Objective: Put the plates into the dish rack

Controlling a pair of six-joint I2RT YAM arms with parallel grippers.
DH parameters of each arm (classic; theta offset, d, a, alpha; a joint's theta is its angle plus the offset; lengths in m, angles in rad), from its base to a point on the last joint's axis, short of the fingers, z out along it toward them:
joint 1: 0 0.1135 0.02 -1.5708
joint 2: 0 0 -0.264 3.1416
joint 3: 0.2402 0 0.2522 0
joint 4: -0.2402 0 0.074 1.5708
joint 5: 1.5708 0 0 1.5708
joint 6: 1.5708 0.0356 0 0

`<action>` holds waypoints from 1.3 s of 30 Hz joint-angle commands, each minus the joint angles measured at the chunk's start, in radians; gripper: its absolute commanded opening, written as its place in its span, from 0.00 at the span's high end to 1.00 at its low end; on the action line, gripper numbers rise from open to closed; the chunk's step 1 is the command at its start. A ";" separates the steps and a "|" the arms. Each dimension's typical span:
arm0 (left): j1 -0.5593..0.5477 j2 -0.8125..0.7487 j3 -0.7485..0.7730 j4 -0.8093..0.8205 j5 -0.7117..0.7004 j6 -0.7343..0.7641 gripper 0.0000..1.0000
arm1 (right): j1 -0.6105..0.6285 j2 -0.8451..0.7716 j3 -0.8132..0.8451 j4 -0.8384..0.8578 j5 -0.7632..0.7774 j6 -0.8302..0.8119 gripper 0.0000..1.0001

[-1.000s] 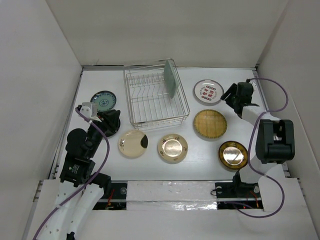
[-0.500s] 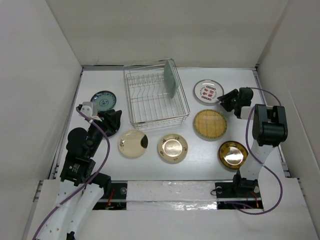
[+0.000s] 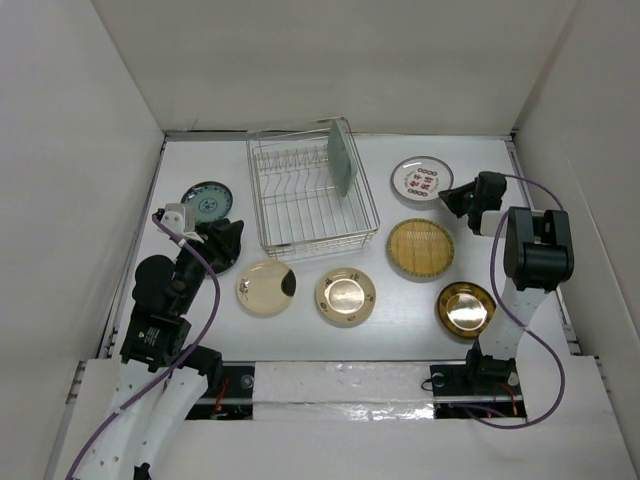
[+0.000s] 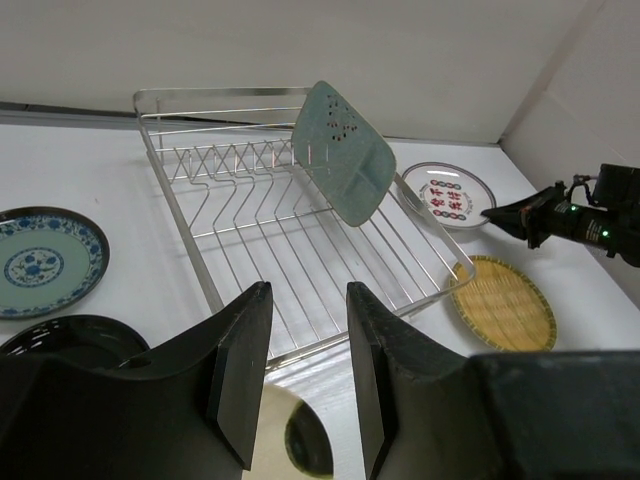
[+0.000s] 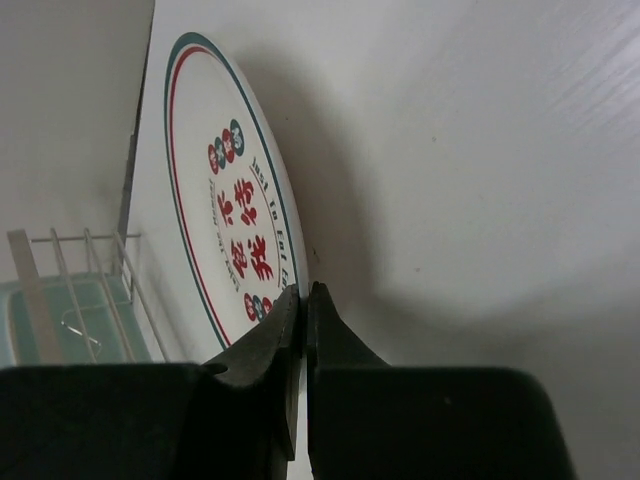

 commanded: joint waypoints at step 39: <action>0.029 -0.078 -0.007 0.062 0.051 0.009 0.64 | 0.869 0.308 1.320 -0.717 1.351 -1.156 1.00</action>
